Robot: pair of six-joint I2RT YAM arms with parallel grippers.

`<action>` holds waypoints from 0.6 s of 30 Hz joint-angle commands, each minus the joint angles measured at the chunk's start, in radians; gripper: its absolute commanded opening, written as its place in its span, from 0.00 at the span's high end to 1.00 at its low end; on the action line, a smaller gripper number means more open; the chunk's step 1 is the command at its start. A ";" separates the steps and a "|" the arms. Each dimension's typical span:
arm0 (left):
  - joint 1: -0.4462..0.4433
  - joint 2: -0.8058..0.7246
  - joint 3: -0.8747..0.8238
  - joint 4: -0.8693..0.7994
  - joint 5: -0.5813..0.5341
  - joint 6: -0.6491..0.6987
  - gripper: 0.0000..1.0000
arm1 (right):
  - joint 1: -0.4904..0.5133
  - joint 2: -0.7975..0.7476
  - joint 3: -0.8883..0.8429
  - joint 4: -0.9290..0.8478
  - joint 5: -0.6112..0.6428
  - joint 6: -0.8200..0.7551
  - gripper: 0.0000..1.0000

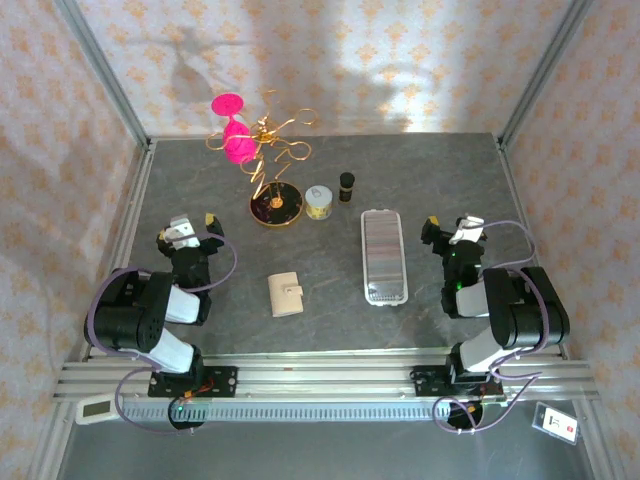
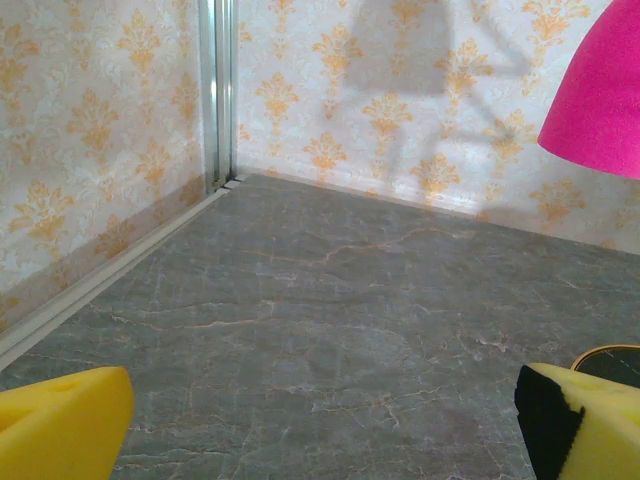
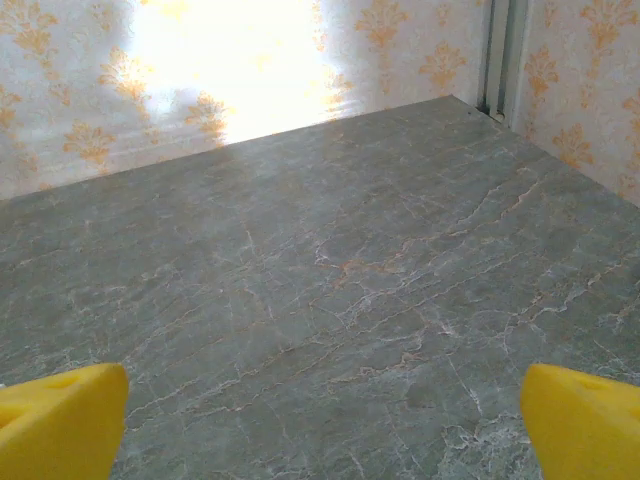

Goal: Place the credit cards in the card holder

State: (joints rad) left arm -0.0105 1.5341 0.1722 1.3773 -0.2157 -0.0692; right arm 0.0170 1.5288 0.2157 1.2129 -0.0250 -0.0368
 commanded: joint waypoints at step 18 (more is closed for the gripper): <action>0.001 0.003 0.015 -0.001 0.022 0.012 0.01 | 0.007 -0.009 0.007 0.036 0.020 0.007 0.00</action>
State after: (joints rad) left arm -0.0105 1.5341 0.1722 1.3766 -0.2153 -0.0692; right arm 0.0170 1.5288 0.2157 1.2129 -0.0250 -0.0372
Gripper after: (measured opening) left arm 0.994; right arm 0.996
